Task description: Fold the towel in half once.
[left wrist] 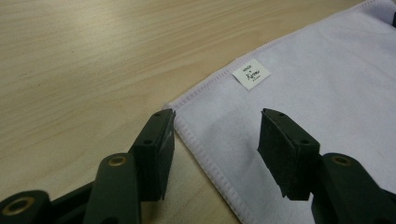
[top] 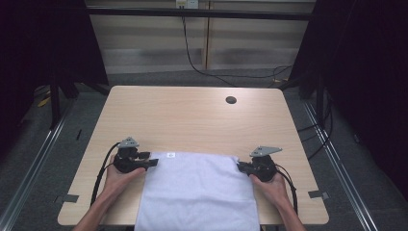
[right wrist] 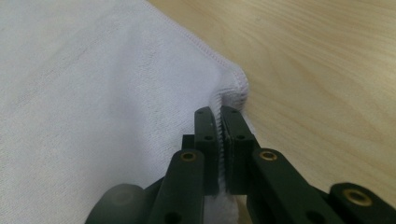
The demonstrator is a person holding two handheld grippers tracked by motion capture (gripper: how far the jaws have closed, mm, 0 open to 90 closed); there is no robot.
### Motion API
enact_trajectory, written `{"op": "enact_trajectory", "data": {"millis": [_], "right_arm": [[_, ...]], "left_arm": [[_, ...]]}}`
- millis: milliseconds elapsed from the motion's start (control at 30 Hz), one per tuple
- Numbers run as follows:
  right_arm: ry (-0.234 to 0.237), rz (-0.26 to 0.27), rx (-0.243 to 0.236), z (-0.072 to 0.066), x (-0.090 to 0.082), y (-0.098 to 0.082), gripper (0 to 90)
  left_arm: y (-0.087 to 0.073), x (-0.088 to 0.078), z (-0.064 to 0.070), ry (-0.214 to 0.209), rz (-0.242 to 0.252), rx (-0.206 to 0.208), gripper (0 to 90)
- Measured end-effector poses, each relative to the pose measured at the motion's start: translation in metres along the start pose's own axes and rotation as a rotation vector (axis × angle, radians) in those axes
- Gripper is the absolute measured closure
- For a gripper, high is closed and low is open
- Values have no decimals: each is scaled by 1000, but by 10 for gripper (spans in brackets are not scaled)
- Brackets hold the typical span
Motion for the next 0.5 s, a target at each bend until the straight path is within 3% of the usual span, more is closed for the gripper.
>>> {"op": "enact_trajectory", "data": {"millis": [67,233,367,500], "right_arm": [[10,9,7,0,2,1,864],[12,18,9,-1,6,5,864],[15,17,23,-1,6,4,865],[26,24,43,0,6,5,868]], "left_arm": [[0,2,3,-2,-2,30,451],[0,3,8,-36,-13,42,509],[-3,3,11,-63,-27,54,718],[-5,3,14,-84,-35,52,848]]}}
Point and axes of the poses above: each handheld gripper's, and its own axes: x roughly forward along the jaws, y roughly out of its top, z roughly to its right, the point moved 7 cm from there along x, roughly forward along the jaws, and after that the axes turned 1 degree about -z, right-handed, at the moved point
